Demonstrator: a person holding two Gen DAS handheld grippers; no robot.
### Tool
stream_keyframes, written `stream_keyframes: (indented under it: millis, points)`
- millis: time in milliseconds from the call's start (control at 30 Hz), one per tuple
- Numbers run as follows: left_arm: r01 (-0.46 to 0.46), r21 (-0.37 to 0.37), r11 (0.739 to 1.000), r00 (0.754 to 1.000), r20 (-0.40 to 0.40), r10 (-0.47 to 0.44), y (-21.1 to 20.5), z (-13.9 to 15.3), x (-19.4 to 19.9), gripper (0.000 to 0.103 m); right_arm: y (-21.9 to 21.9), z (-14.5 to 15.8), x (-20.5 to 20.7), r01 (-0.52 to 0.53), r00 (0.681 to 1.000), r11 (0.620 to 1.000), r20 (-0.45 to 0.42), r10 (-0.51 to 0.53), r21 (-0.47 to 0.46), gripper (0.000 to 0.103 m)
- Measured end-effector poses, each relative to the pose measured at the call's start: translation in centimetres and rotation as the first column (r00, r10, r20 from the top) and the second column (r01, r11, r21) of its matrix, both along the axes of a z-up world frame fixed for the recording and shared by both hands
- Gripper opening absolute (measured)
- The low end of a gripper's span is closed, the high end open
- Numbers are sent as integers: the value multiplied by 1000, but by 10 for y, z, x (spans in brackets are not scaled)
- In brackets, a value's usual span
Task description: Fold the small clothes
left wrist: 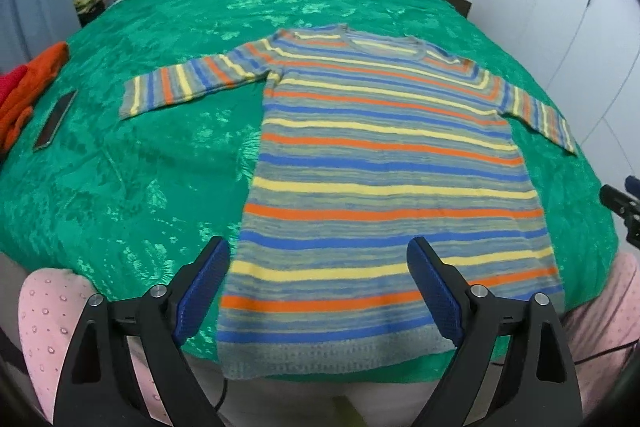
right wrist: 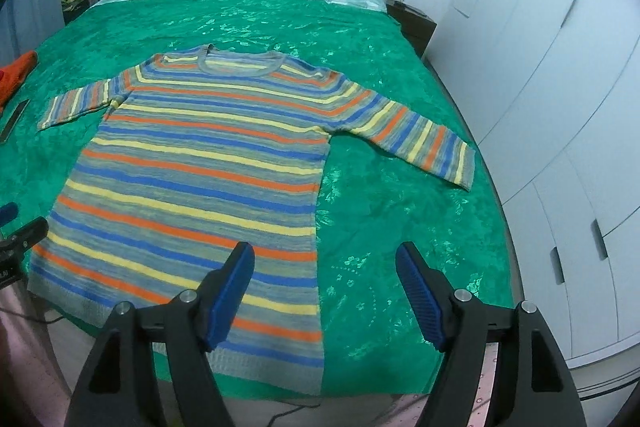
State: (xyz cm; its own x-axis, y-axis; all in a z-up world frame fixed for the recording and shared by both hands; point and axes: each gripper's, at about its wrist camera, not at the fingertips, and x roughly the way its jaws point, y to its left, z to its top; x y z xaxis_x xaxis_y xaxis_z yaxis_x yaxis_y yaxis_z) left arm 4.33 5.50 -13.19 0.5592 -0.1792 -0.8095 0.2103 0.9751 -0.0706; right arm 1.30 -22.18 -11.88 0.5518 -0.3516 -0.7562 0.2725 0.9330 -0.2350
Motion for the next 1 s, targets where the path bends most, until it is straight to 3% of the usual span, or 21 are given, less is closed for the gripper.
stream_keyframes:
  millis: [100,300,500,833,1000]
  points:
    - [-14,19,1000,1000,20,14,4,-9,-1,93,-1,-5,1,4,1000,1000,7,-5,12,75]
    - [-45,35,998,999,22,44,9,-25,1,93,-5,-36,-6,14,994,999,111,-18,44,78]
    - [-43,67,997,998,52,40,5,-29,-3,94,-10,-56,-7,43,994,997,93,-49,66,78]
    - [-5,128,992,996,90,-7,-9,-28,-4,94,-3,-68,-4,33,996,999,78,-35,26,78]
    - [-7,151,989,993,119,-11,-11,-24,-7,94,-11,-69,1,27,998,995,60,-33,93,78]
